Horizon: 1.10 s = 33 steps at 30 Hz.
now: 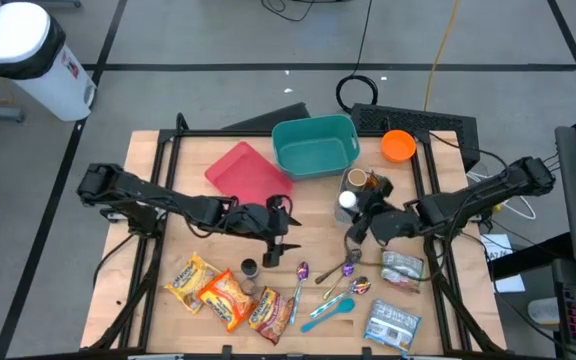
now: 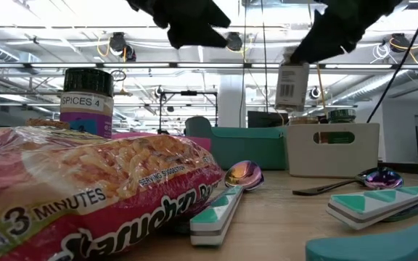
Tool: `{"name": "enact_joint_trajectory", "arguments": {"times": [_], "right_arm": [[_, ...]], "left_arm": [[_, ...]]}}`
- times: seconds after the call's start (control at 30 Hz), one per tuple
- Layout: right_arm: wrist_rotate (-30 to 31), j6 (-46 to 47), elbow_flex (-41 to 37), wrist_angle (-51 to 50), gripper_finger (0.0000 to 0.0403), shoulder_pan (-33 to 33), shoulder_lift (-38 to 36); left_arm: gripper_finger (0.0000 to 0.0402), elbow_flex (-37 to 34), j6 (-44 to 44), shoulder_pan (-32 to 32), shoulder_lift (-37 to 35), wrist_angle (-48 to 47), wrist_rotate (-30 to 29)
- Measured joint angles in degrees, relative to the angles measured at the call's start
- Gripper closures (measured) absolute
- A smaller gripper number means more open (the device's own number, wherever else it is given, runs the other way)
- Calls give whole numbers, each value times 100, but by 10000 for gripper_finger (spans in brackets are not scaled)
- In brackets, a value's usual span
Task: Pick & Place Food Item
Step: Put the white spice bottle into the gray bin
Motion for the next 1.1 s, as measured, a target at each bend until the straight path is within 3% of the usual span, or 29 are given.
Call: {"name": "enact_joint_trajectory", "arguments": {"times": [0.2, 0.43, 0.87, 1.1], "right_arm": [[-72, 325, -353, -84, 221, -297, -292], [-956, 599, -546, -125, 221, -741, -279], [-1399, 701, -967, -106, 221, -1495, -223], [-1784, 272, -1308, 493, 220, -1717, -223]], "left_arm": [[146, 0, -11, 105, 91, 51, 0], [158, 0, -28, 143, 91, 125, -2], [138, 0, -40, 140, 91, 101, 0], [139, 0, -39, 140, 91, 102, 1]]}}
